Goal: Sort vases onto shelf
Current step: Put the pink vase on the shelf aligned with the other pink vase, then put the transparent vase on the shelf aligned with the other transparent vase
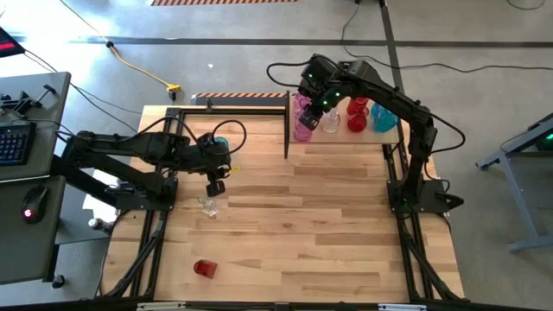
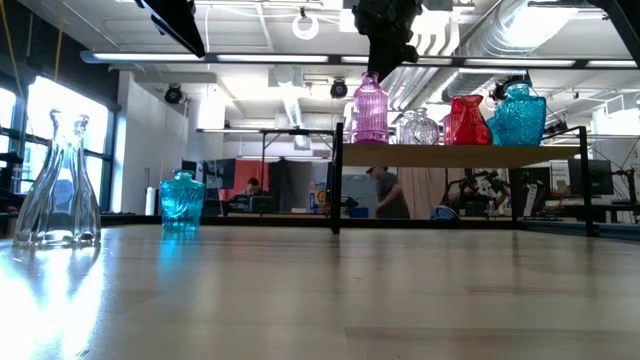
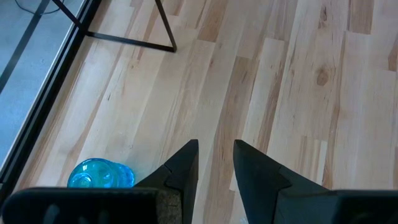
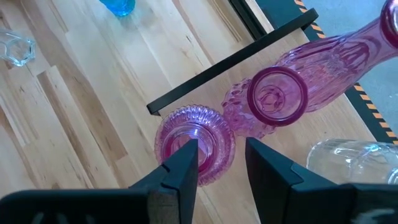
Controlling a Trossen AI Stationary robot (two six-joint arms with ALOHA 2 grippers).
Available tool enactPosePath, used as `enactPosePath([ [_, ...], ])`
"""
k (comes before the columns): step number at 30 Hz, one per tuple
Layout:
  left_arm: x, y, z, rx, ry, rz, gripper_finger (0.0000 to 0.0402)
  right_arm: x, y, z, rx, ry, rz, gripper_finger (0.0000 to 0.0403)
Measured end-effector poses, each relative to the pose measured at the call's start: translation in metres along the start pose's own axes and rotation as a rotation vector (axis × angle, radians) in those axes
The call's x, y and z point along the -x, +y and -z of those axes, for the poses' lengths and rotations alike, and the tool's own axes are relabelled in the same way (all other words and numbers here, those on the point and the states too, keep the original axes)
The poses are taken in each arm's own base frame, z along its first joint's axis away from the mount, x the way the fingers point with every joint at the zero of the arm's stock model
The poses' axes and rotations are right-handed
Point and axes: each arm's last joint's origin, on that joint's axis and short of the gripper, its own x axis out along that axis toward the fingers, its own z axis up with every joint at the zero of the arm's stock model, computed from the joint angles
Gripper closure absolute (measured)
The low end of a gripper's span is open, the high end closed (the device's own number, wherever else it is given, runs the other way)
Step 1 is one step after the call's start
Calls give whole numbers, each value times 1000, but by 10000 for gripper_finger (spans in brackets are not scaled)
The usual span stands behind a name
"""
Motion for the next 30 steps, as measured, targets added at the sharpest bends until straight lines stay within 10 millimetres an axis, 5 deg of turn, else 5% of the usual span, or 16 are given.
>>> enactPosePath([
  [13,0,0,0,0,0,0,312,4,0,1,13,-14,1,289],
  [30,0,0,0,0,0,0,312,73,0,35,-17,-65,-8,289],
])
